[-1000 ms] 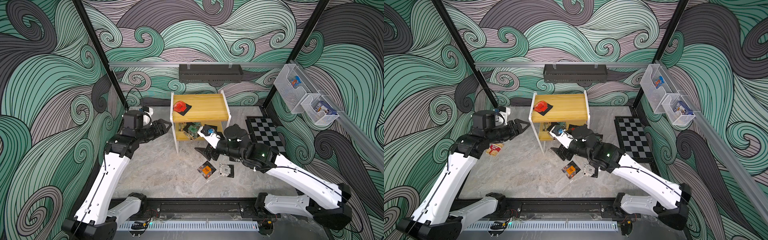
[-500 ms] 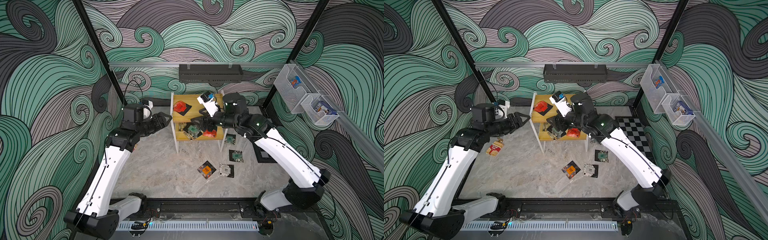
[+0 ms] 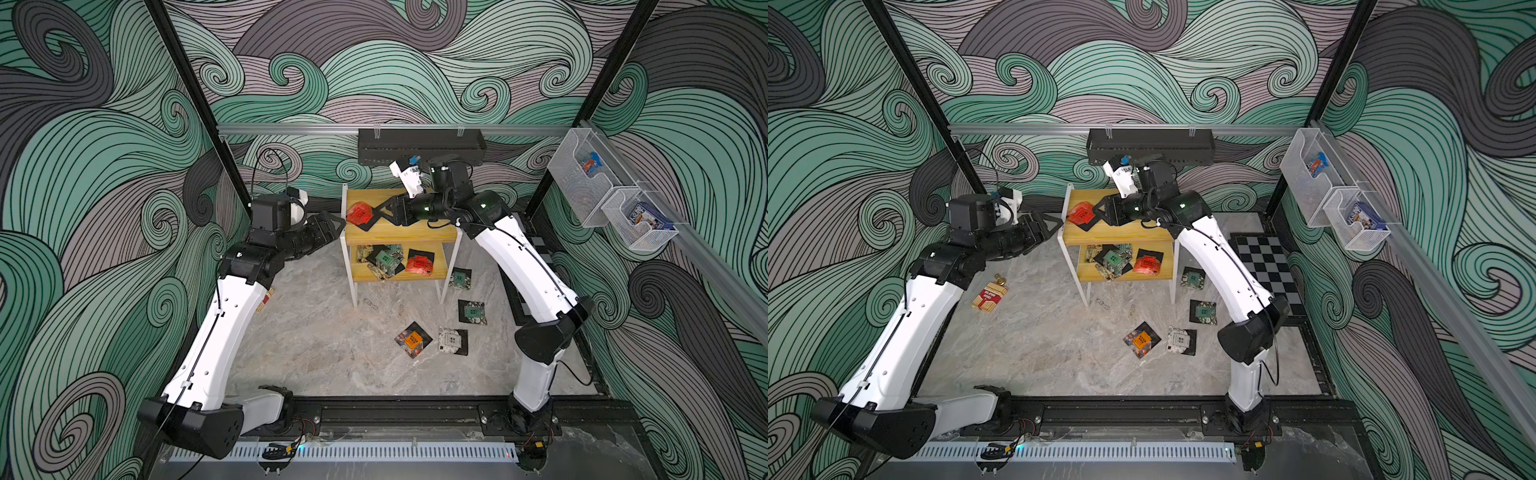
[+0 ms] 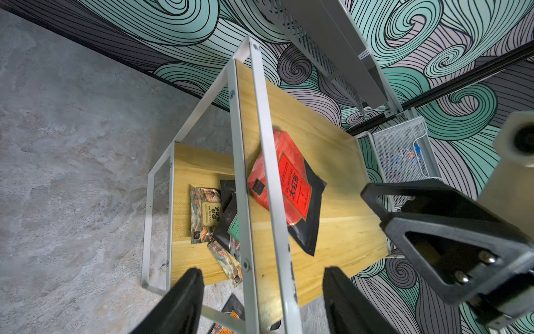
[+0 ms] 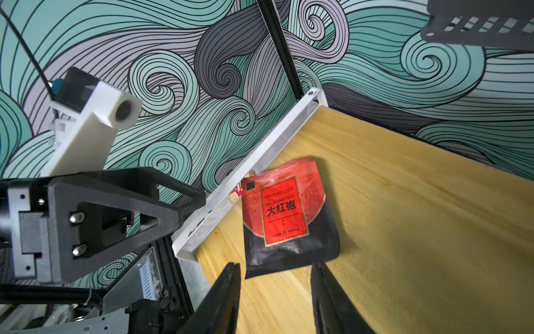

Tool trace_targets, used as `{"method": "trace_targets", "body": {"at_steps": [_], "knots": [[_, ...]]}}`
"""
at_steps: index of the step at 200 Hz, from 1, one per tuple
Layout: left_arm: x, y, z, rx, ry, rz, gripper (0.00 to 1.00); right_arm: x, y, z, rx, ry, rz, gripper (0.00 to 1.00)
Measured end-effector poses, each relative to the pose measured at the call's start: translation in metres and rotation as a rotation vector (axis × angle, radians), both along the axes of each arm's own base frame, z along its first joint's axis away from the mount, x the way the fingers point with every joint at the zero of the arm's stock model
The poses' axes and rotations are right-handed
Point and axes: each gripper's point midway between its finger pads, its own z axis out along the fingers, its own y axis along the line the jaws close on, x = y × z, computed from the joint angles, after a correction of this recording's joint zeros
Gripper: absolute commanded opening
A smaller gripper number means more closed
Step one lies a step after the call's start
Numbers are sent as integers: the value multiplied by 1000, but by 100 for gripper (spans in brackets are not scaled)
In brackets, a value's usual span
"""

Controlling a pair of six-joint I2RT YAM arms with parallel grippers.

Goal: Remove the tea bags from the shelf
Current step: Pick up the tea bag from the shelf.

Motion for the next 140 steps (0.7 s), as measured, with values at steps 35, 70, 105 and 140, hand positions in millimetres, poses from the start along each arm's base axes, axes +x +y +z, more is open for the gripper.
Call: {"method": "trace_targets", "body": {"at_steps": [35,70,105,140], "knots": [[12,-3,-7,2,13,-1,69,16,7,-15,23,80,-6,34],[20,-2,-4,-1,3,3,69,22,9,-26,20,126,-17,30],[25,-2,-3,-5,-6,5,67,25,11,-33,17,151,-22,28],[30,0,-2,-13,-16,7,64,26,12,-35,18,157,-20,27]]}}
